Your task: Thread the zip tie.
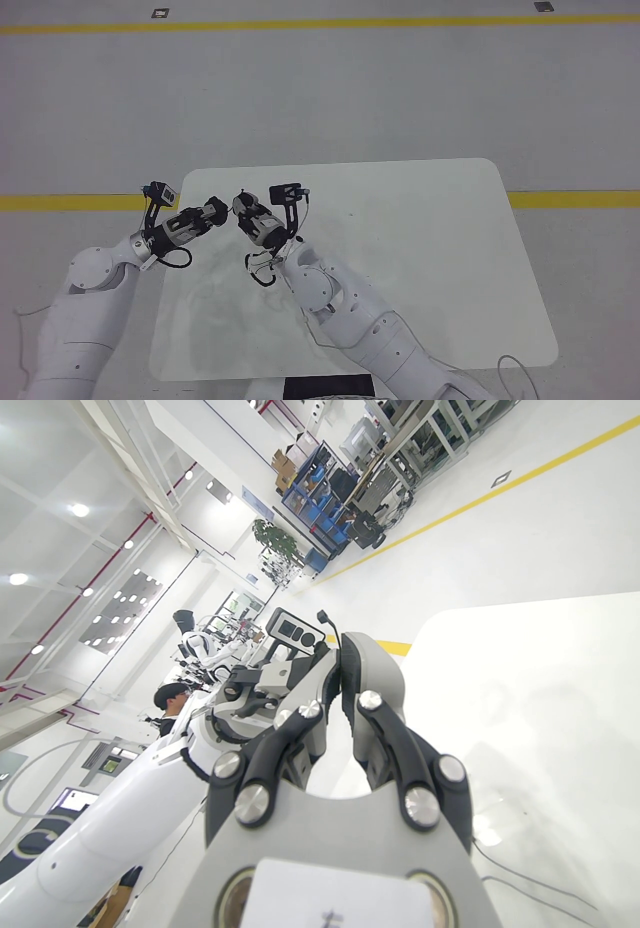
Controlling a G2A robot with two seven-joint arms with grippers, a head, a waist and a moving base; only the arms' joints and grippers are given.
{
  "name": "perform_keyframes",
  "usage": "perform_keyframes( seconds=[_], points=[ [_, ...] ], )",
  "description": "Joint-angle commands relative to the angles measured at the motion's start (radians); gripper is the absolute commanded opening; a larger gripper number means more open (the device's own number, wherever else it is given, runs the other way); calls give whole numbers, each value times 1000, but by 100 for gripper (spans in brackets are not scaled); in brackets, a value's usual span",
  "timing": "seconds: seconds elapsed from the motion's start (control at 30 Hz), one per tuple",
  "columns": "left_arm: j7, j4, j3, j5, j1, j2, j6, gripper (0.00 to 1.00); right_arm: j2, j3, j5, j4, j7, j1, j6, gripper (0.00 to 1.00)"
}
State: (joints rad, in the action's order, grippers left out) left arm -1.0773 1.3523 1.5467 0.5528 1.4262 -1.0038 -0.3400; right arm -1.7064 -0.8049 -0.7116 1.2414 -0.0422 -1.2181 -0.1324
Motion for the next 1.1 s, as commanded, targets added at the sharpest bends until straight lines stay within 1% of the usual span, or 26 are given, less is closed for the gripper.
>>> perform_keyframes(
  seconds=[0.0, 0.23, 0.27, 0.3, 0.33, 0.37, 0.53, 0.67, 0.83, 0.93, 0.97, 1.0, 1.07],
  points=[
    [0, 0, 0, 0, 0, 0, 0, 0, -1, 1, 4, -3, 0, 1, -1, 0],
    [0, 0, 0, 0, 0, 0, 0, 0, -4, 5, 9, -19, -1, 6, -4, 0],
    [0, 0, 0, 0, 0, 0, 0, 0, -4, 5, 9, -21, 0, 6, -3, 6],
    [0, 0, 0, 0, 0, 0, 0, 0, -4, 5, 9, -22, 0, 6, -2, 27],
    [0, 0, 0, 0, 0, 0, 0, 0, -4, 3, 12, -22, 0, 5, 0, 82],
    [0, 0, 0, 0, 0, 0, 0, 0, -4, -1, 11, -19, -4, 4, 4, 100],
    [0, 0, 0, 0, 0, 0, 0, 0, 5, -18, -34, 4, -28, -14, 11, 100],
    [0, 0, 0, 0, 0, 0, 0, 0, 20, -38, -86, 38, -44, -47, -10, 100],
    [0, 0, 0, 0, 0, 0, 0, 0, 44, -66, -186, 87, -73, -92, -54, 100],
    [0, 0, 0, 0, 0, 0, 0, 0, 54, -75, -264, 95, -105, -106, -52, 100],
    [15, 3, -5, 8, 1, -1, 11, 0, 56, -75, -281, 97, -117, -109, -50, 100],
    [20, 7, -9, 34, 3, -3, 32, 0, 58, -76, -303, 98, -131, -110, -47, 100],
    [4, 6, -4, 104, 4, -3, 81, 0, 62, -76, -370, 98, -180, -113, -33, 100]
  ],
)
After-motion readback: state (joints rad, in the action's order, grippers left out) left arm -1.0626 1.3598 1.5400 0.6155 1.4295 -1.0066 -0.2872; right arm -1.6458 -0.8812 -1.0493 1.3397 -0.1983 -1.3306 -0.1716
